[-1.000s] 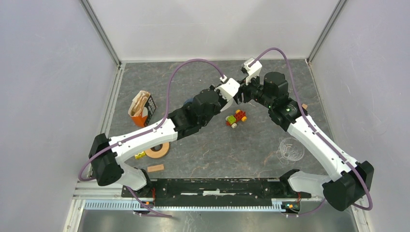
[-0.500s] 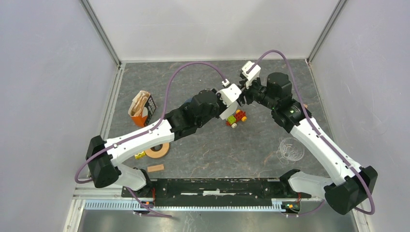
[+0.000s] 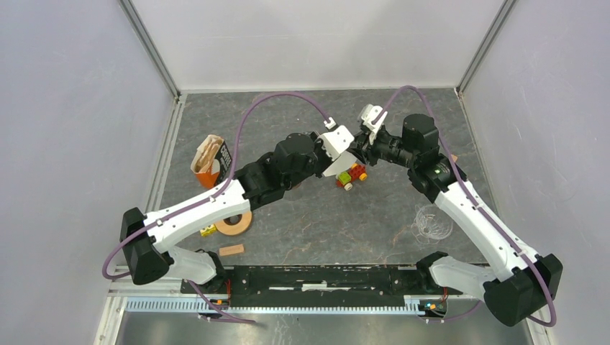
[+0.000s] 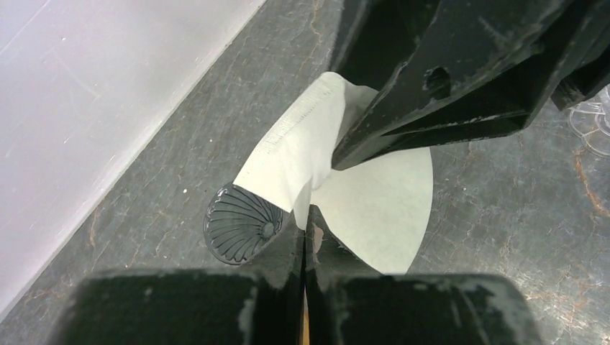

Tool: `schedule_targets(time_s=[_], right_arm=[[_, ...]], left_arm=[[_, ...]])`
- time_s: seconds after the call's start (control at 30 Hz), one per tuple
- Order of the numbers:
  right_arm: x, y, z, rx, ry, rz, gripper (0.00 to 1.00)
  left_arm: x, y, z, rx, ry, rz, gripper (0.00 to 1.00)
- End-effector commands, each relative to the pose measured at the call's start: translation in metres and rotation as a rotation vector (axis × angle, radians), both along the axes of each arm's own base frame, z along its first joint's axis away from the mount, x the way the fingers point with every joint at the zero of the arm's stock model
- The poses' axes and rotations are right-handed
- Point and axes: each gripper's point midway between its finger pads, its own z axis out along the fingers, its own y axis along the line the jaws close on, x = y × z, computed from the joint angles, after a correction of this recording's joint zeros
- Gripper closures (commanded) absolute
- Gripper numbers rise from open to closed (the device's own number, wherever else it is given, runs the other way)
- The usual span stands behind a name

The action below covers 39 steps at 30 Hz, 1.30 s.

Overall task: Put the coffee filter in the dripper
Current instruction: Place the coffee filter in the coffee dripper.

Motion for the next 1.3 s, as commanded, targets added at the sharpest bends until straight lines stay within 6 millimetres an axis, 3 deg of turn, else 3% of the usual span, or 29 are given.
schedule_targets(time_s=[0.0,0.2,0.33,0.43,0.63,0.73,1.03,1.27], right_arm=[[-0.009,0.003,0.016,0.045,-0.067,0.07,0.71],[-0.017,0.006,0.014,0.053,-0.071,0.13,0.88],[-0.02,0.008,0.015,0.058,-0.071,0.153,0.89],[-0.02,0.009,0.019,0.064,-0.071,0.155,0.84],[-0.015,0.002,0.018,0.042,-0.084,0.105,0.59],[-0.015,-0.001,0.018,0.026,-0.097,0.098,0.52],[-0.017,-0.001,0.013,0.006,-0.106,0.112,0.34],[-0.018,0.001,0.013,0.007,-0.103,0.135,0.32]], left_arm=[[-0.002,0.008,0.018,-0.014,-0.055,-0.026,0.98],[-0.004,0.008,0.014,-0.006,-0.047,-0.035,0.98],[-0.005,0.006,0.011,-0.001,-0.039,-0.047,0.98],[-0.011,0.002,0.006,0.009,-0.018,-0.085,0.98],[-0.013,0.003,0.005,0.011,-0.014,-0.091,0.98],[-0.012,0.004,0.006,0.01,-0.018,-0.088,0.98],[-0.018,0.001,0.0,0.036,-0.002,-0.136,0.98],[-0.025,-0.001,-0.006,0.054,0.013,-0.18,0.98]])
